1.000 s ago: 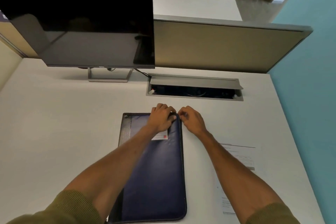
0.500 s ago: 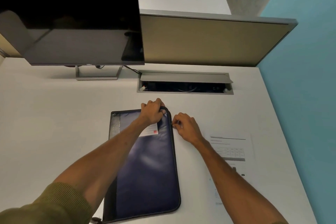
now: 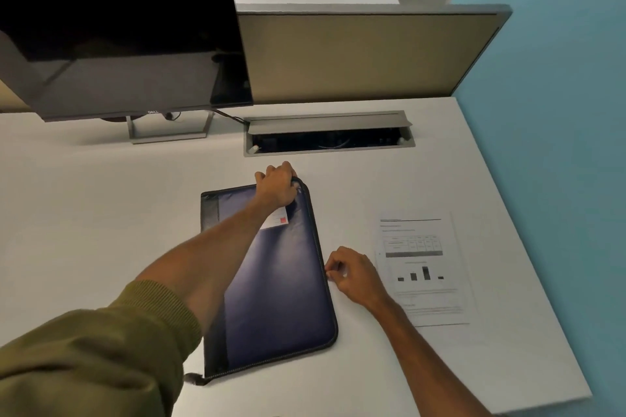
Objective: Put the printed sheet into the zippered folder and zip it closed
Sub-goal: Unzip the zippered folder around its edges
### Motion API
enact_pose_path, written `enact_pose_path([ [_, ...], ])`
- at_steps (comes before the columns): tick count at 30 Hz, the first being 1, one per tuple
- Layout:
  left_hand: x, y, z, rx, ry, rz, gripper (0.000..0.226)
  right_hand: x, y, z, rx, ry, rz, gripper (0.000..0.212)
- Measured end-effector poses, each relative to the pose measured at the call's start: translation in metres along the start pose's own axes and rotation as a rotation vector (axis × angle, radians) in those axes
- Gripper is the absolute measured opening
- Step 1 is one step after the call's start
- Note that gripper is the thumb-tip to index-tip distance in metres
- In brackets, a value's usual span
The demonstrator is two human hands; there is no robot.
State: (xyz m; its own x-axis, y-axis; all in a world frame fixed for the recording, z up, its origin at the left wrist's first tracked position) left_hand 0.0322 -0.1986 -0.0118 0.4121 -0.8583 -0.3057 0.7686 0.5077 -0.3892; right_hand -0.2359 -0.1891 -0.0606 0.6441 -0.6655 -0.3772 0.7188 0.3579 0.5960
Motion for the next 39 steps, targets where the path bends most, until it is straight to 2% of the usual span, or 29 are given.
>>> enact_pose_path([
  [3, -0.014, -0.008, -0.007, 0.048, -0.061, -0.057, 0.038, -0.012, 0.005, -0.006, 0.005, -0.068, -0.043, 0.003],
  [6, -0.036, -0.022, -0.017, 0.104, -0.045, -0.244, 0.049, -0.016, 0.011, -0.005, 0.016, -0.123, -0.082, 0.005],
  [9, -0.064, -0.040, -0.037, 0.183, 0.173, -0.513, 0.042, -0.020, 0.014, -0.003, -0.004, -0.137, -0.118, 0.007],
  [11, -0.084, -0.045, -0.053, 0.247, 0.326, -0.592, 0.038, -0.023, 0.015, -0.002, -0.016, -0.149, -0.135, 0.011],
  [12, -0.093, -0.045, -0.060, 0.292, 0.349, -0.602, 0.038, -0.025, 0.017, -0.002, -0.028, -0.154, -0.139, 0.013],
  [17, -0.119, -0.045, -0.069, 0.426, 0.235, -0.588, 0.045, -0.038, 0.018, -0.006, -0.093, -0.181, -0.127, 0.014],
  [21, -0.128, -0.048, -0.069, 0.440, 0.236, -0.560, 0.050, -0.056, 0.011, -0.013, -0.125, -0.192, -0.118, 0.009],
  [26, -0.135, -0.048, -0.069, 0.403, 0.186, -0.515, 0.040, -0.087, -0.006, -0.018, -0.109, -0.144, -0.067, 0.006],
  [31, -0.134, -0.056, -0.064, 0.440, 0.158, -0.471, 0.040, -0.125, -0.028, -0.028, -0.058, -0.098, -0.065, 0.007],
  [34, -0.134, -0.060, -0.063, 0.439, 0.147, -0.412, 0.044, -0.138, -0.032, -0.034, -0.023, -0.161, -0.102, 0.010],
  [37, -0.140, -0.060, -0.065, 0.341, 0.113, -0.356, 0.052, -0.136, -0.030, -0.032, 0.007, -0.237, -0.188, 0.011],
  [39, -0.148, -0.058, -0.068, 0.282, 0.148, -0.362, 0.058, -0.132, -0.027, -0.030, -0.005, -0.255, -0.219, 0.010],
])
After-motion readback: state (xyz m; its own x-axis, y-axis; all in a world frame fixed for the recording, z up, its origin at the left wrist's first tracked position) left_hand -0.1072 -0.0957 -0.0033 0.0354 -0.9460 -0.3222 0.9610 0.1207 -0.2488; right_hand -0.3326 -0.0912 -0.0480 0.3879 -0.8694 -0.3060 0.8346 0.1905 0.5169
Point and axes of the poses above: each hand's wrist, its own x-axis towards the middle knuckle, its own z-axis out of the back of the hand, y = z × x, the point moved 3 cm from there along x, towards the middle knuckle, and after that the axes turned 9 degrees about -z, right-handed, at the moved point
